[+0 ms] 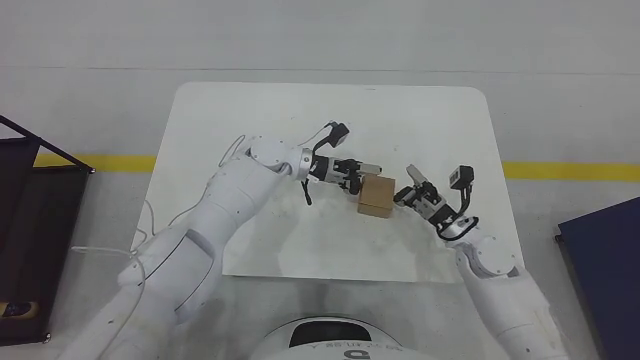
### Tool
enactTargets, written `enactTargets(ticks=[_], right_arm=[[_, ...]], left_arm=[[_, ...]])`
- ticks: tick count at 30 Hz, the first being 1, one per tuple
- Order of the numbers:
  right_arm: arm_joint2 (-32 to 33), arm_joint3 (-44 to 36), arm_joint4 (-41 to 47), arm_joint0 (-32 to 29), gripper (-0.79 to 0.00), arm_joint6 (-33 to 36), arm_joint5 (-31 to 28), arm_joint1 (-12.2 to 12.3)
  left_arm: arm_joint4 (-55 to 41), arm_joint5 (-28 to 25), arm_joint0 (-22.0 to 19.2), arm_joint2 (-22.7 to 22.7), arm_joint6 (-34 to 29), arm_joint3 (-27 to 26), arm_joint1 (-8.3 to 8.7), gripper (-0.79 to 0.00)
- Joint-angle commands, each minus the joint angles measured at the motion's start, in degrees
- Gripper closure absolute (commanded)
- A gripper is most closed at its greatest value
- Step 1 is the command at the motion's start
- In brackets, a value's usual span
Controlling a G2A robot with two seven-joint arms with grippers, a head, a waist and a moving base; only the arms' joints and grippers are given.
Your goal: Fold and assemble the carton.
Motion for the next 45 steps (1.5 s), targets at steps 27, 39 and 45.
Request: enactTargets(ticks=[27,39,45], right_arm=[[-1.38,0.32,0.19,1.67,-0.785,0.68,0.53,-0.29],[-0.81,-0.54,-1.94,1.86,-0.785,-0.96,0.69,-0.20],[-1.38,-1.57,-2.74,1.95,-0.785,-1.00,0.85,-0.26]], left_arm=[[-0.09,-0.91,-0.39,-1.65,-1.06,0.52,-0.67,-0.785],[1.30,0.11,-0.13,-3.95,-1.17,-2.08,0.84,-0.785],[2.26,1.64,0.44,-4.58,-0.66,-3.70,1.37,-0.785]])
